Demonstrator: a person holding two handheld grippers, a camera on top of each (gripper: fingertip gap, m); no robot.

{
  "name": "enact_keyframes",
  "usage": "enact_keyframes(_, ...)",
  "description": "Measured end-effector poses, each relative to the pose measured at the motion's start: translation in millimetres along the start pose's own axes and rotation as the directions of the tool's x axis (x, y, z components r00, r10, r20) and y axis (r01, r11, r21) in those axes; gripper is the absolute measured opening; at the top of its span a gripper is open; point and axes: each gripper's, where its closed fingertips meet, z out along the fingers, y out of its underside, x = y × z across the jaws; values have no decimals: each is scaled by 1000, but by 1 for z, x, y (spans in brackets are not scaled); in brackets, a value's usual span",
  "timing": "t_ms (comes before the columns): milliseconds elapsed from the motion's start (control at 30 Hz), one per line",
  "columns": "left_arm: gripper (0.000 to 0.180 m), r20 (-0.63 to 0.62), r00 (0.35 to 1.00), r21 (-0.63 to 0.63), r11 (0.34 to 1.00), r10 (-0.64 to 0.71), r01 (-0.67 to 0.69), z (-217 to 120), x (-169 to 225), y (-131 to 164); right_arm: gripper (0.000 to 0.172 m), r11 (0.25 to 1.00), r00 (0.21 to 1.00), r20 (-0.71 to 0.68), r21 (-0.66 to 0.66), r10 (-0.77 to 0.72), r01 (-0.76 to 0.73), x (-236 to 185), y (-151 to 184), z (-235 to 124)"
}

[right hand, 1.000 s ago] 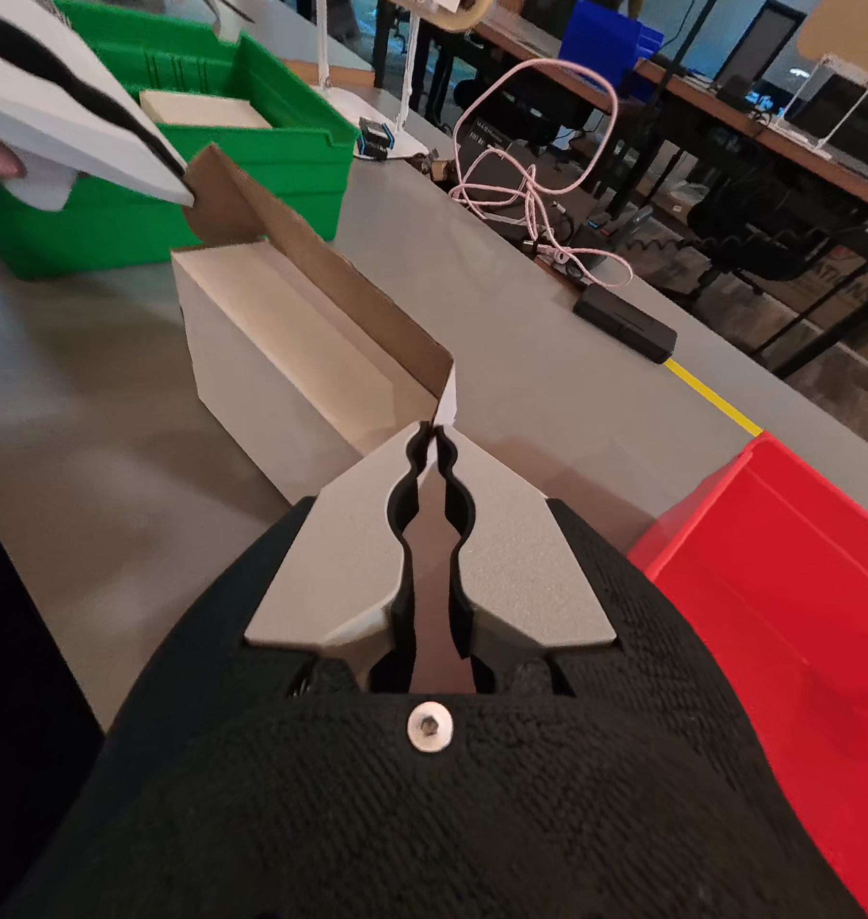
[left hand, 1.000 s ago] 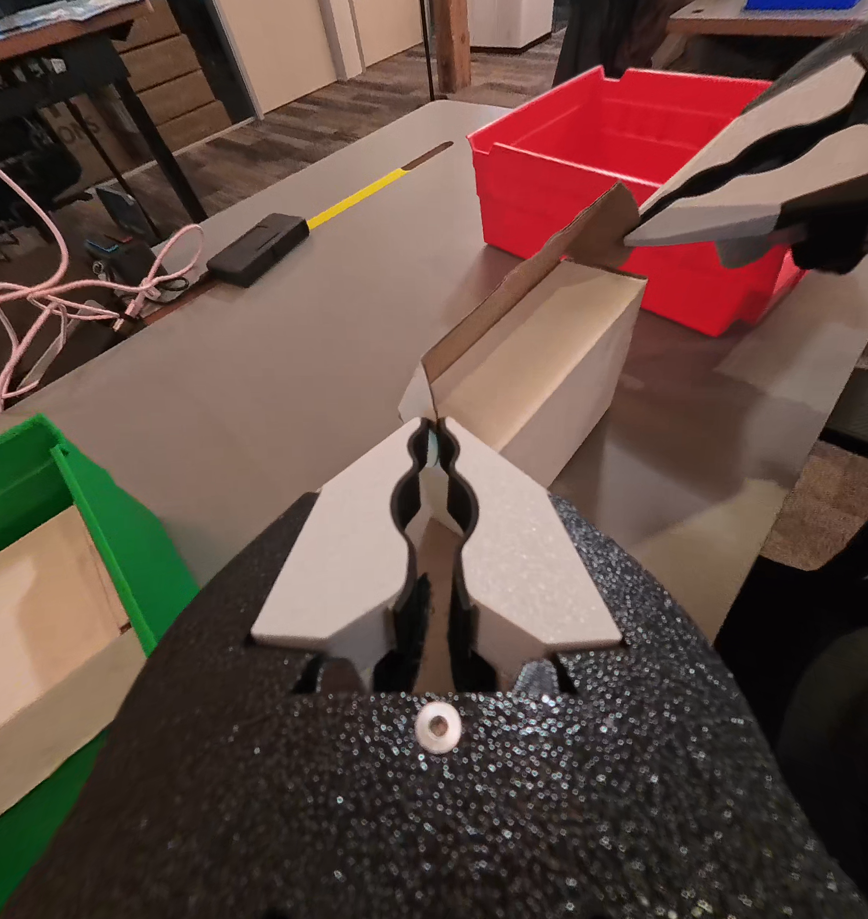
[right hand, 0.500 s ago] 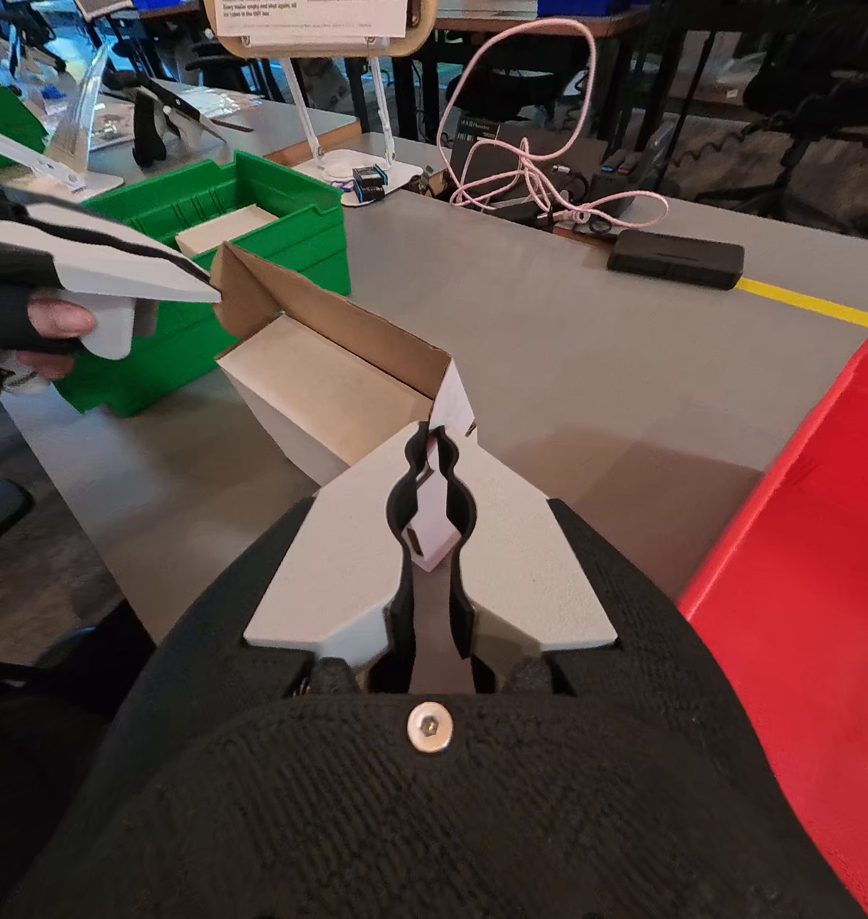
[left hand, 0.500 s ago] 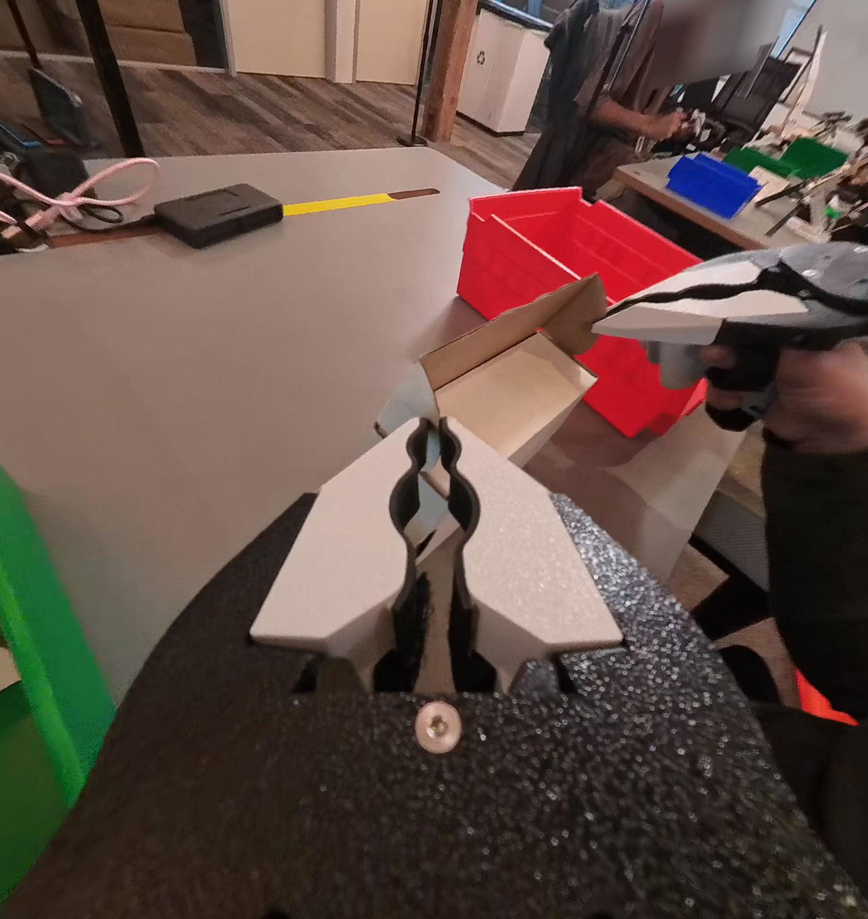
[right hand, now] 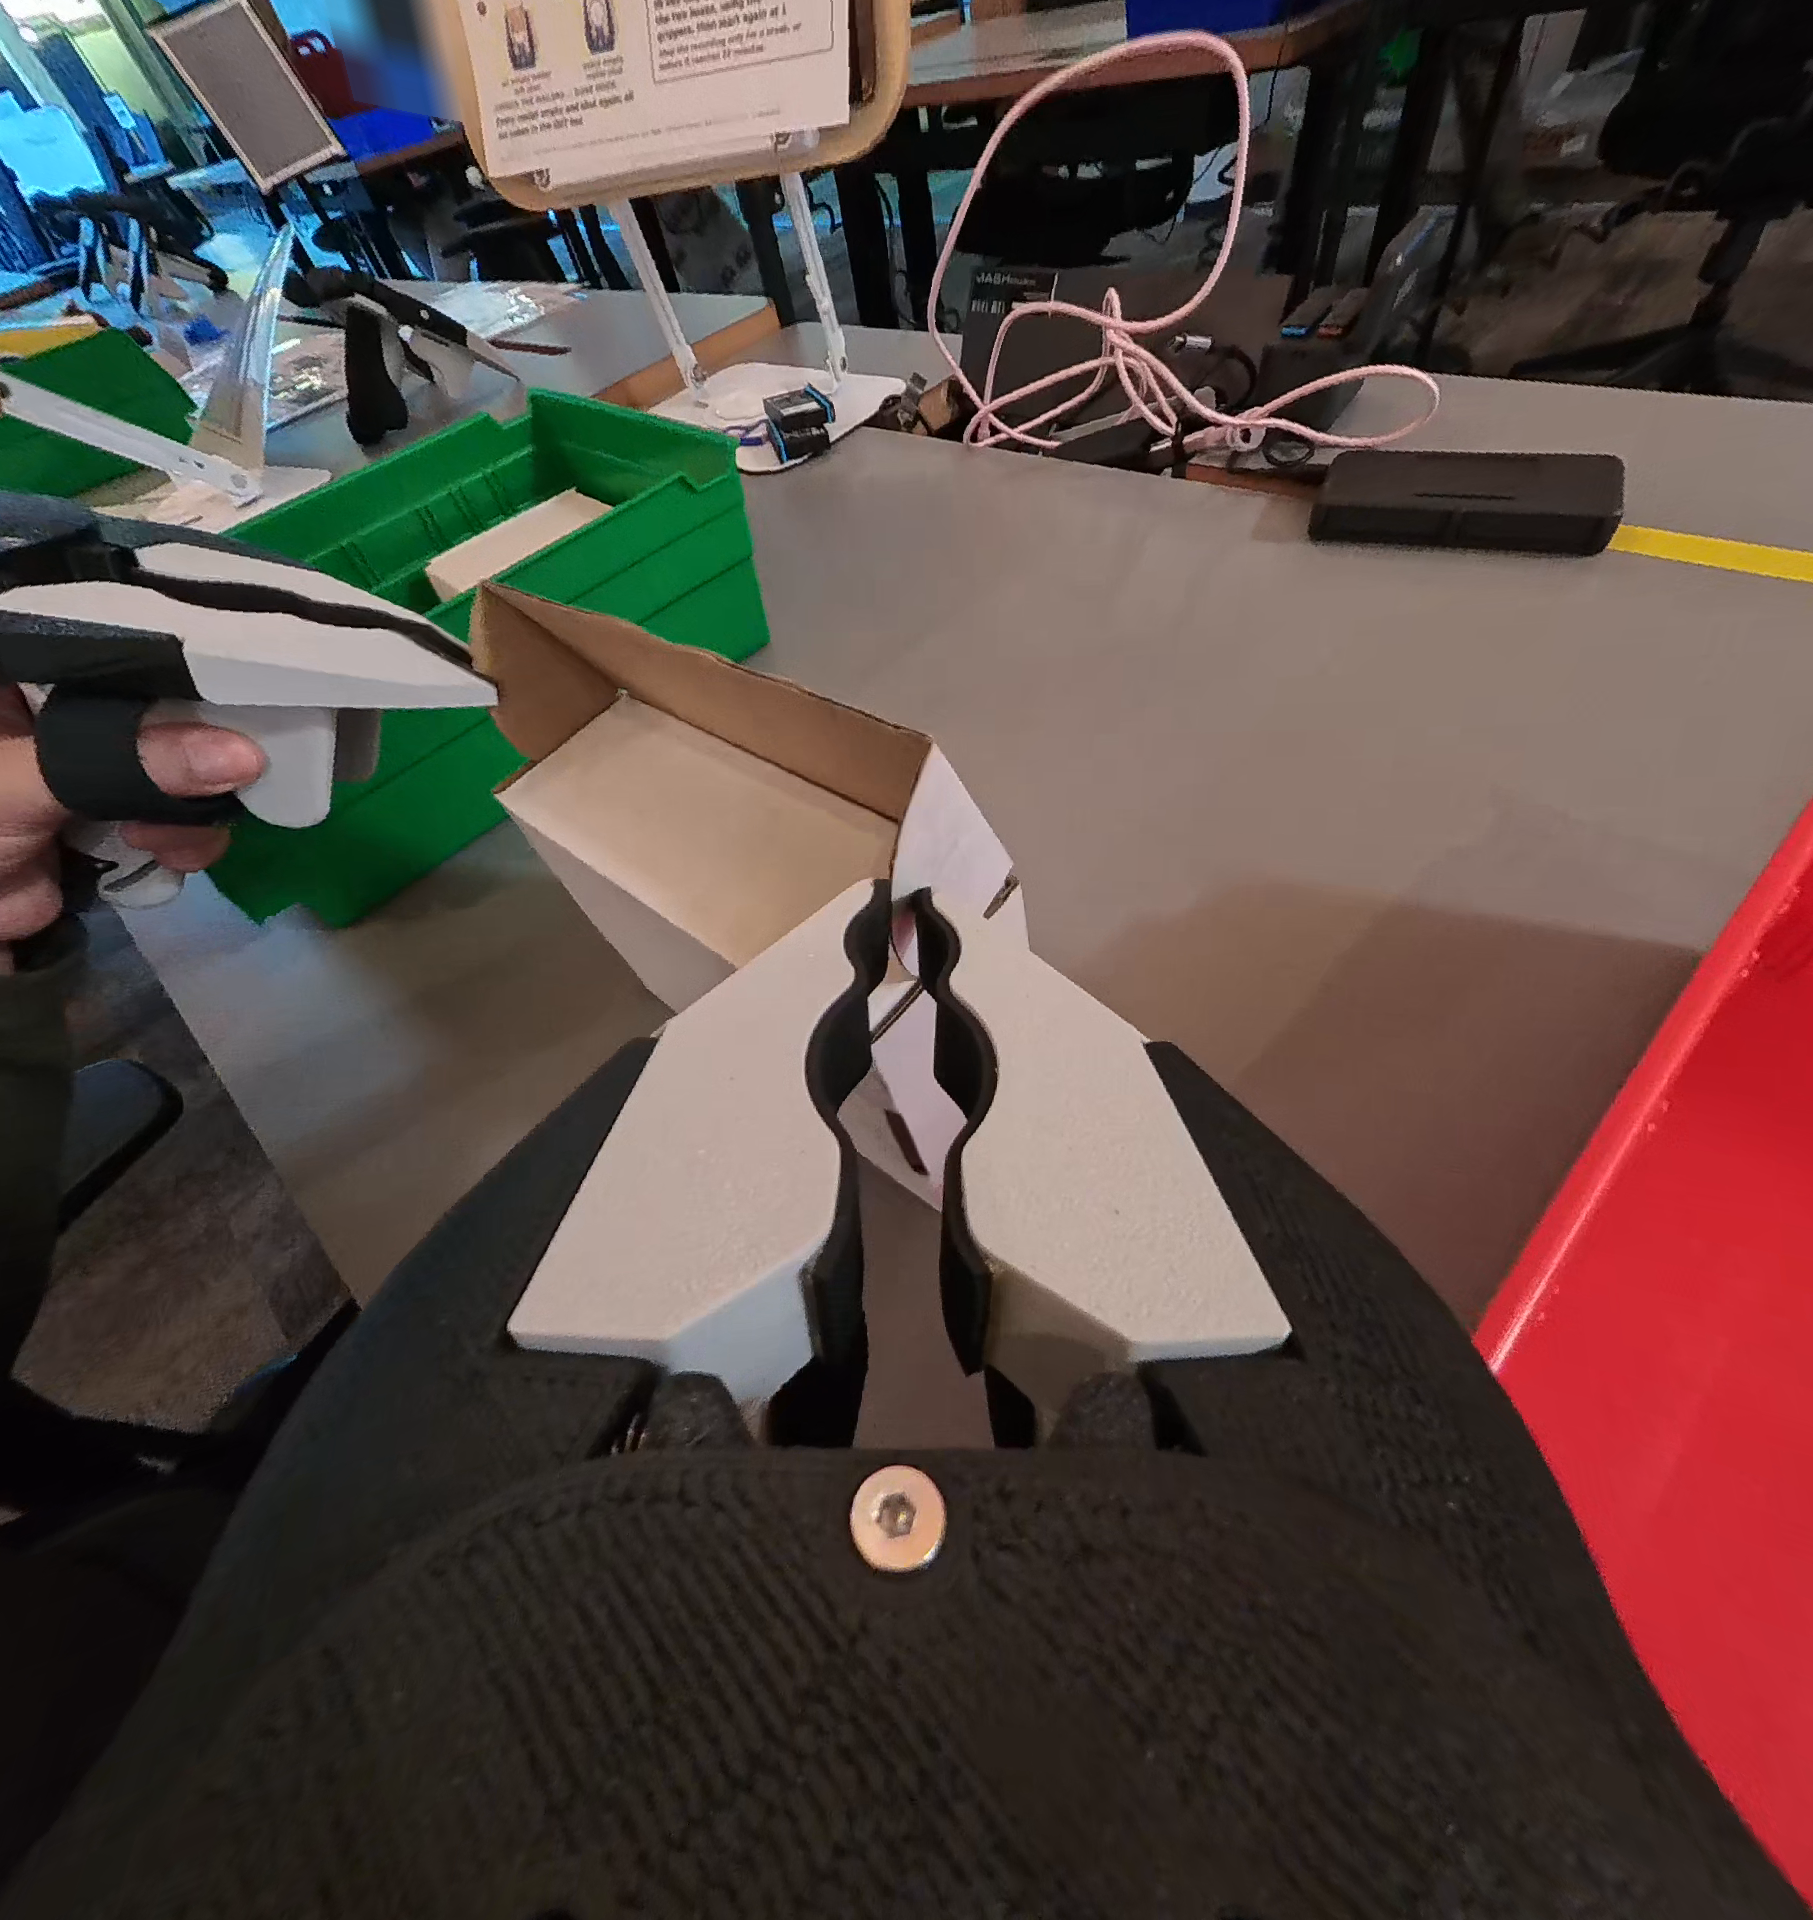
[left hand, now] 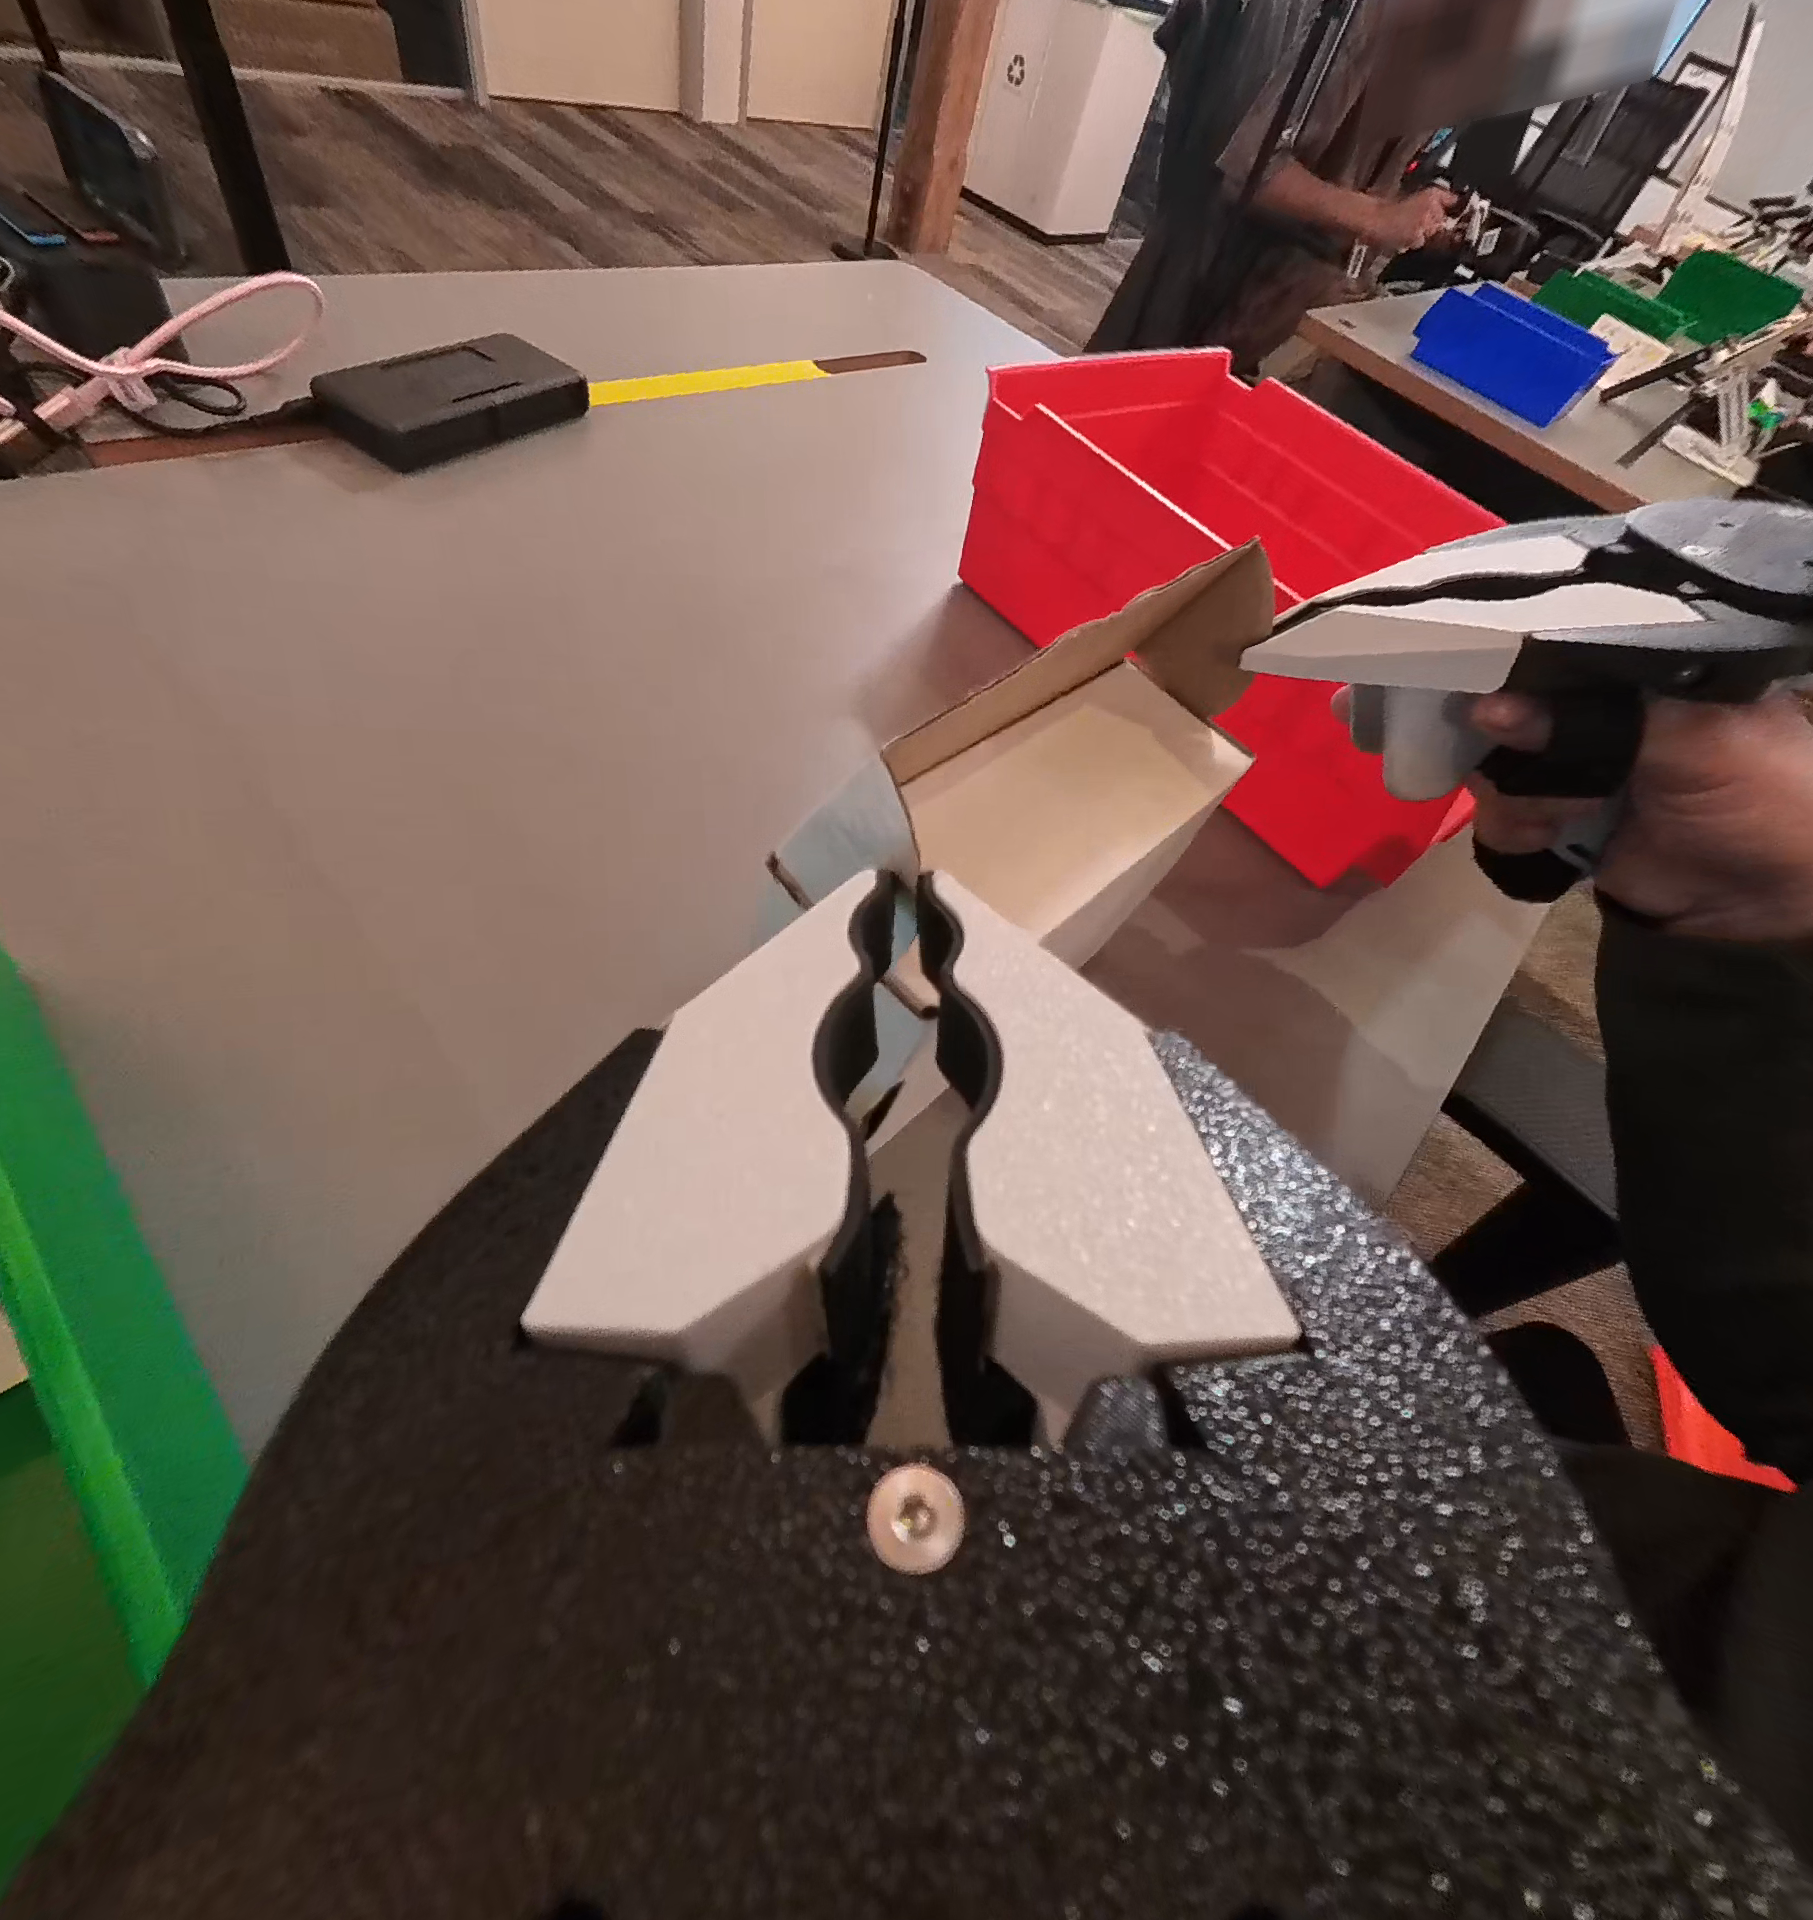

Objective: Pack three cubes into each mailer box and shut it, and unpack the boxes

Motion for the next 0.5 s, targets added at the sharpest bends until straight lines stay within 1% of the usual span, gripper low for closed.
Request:
enact_keyframes(33, 2, 1, 1000, -1, 1000, 4, -4, -1, 1, 1, 3, 1000, 1000, 3, 6, 1, -1, -1, 1, -1)
enact_keyframes(167, 2, 6, 1000, -16, 1000, 5, -5, -1, 1, 7, 3, 1000, 1000, -7, -8, -11, 11, -3, 6, -1)
enact_keyframes(267, 1, 47, 998, -84, 996, 40, -36, 3, -3, 19, 3, 995, 997, -42, -79, -57, 54, 0, 20, 5)
enact_keyframes(433, 2, 31, 999, -58, 998, 12, -10, 2, -2, 19, 6, 998, 999, -22, -57, -41, 40, -3, 21, 2)
enact_keyframes(467, 3, 12, 1000, -50, 999, 2, -2, 0, 2, 18, 13, 997, 999, -12, -60, -42, 41, -6, 20, -2)
enact_keyframes(500, 3, -12, 1000, -35, 999, -2, 2, -4, 6, 16, 13, 998, 999, -14, -45, -53, 52, -8, 16, -8)
